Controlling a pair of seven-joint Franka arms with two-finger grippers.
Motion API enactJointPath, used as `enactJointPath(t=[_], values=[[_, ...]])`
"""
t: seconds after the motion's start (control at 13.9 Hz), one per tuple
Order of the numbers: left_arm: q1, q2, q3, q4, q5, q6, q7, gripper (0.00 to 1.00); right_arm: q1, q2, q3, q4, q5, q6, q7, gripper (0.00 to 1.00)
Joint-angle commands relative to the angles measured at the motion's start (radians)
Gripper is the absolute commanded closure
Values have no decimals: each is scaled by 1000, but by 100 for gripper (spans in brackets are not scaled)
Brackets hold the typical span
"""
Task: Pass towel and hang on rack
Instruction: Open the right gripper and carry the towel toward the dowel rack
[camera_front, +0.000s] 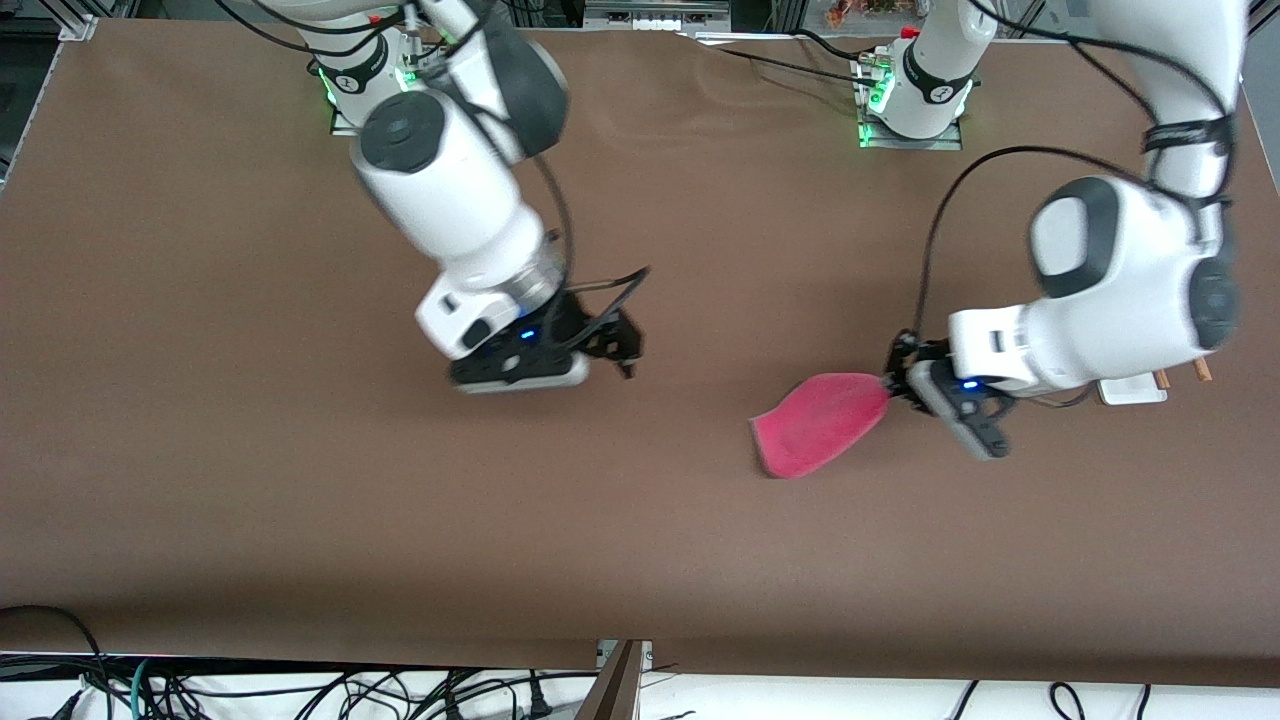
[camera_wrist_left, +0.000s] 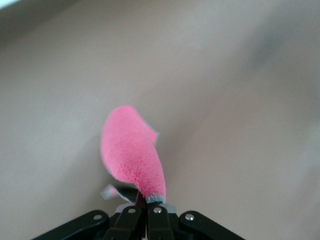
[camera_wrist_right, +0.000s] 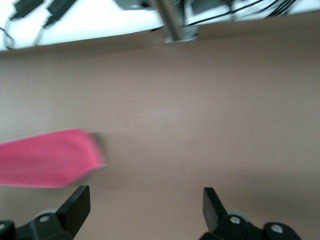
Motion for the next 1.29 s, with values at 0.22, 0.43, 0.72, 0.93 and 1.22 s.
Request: enactJointPath(t=[0.22, 0.43, 0.72, 0.93, 1.22], values=[[188, -95, 42, -4, 105, -257, 118, 100, -197, -80, -86, 0, -10, -226, -441, 0], [329, -84, 42, -15, 137, -274, 250, 100, -214, -118, -204, -6, -13, -241, -463, 0], [482, -59, 42, -6, 195, -285, 429, 100, -344, -262, -209, -195, 2, -256, -468, 0], [597, -42, 42, -4, 220, -285, 572, 100, -421, -350, -208, -317, 1, -262, -549, 0], [712, -38, 42, -4, 233, -285, 724, 100, -444, -405, -183, -406, -8, -267, -577, 0]])
